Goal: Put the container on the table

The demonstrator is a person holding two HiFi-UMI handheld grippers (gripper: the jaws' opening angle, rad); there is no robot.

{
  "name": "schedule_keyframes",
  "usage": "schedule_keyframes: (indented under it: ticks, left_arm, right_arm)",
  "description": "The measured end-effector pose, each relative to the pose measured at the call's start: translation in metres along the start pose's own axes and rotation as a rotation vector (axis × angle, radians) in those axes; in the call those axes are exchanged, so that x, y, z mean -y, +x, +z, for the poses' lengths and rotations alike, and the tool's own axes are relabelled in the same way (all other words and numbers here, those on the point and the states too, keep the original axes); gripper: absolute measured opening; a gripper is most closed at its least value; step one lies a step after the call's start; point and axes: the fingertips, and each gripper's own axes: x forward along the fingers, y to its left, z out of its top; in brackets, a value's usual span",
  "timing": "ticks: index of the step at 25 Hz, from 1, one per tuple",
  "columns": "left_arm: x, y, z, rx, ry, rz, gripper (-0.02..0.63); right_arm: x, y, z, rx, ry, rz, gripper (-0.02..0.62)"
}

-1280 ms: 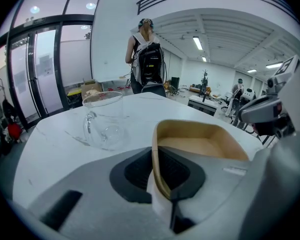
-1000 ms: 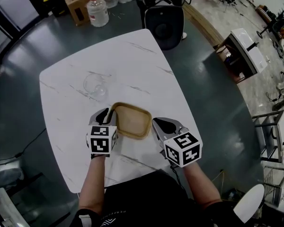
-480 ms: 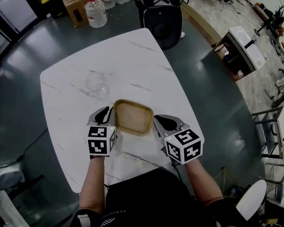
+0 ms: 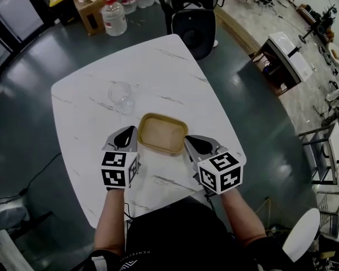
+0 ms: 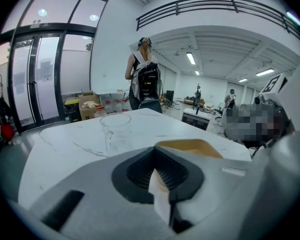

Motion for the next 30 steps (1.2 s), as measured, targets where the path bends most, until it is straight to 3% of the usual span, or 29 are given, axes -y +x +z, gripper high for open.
schedule_keyframes:
  ticks: [15,30]
  left_arm:
    - [0.049,-0.047,-0.015,-0.024,0.098,-0.167,-0.003]
    - [0.076,-0.075,-0.037,-0.064,0.141,-0.252,-0.003]
  right_arm:
    - [-0.035,-0.031,-0.021,0.018,0.035,-0.065,-0.002]
    - [-0.054,-0.060,-0.042,0.029,0.061,-0.118,-0.003]
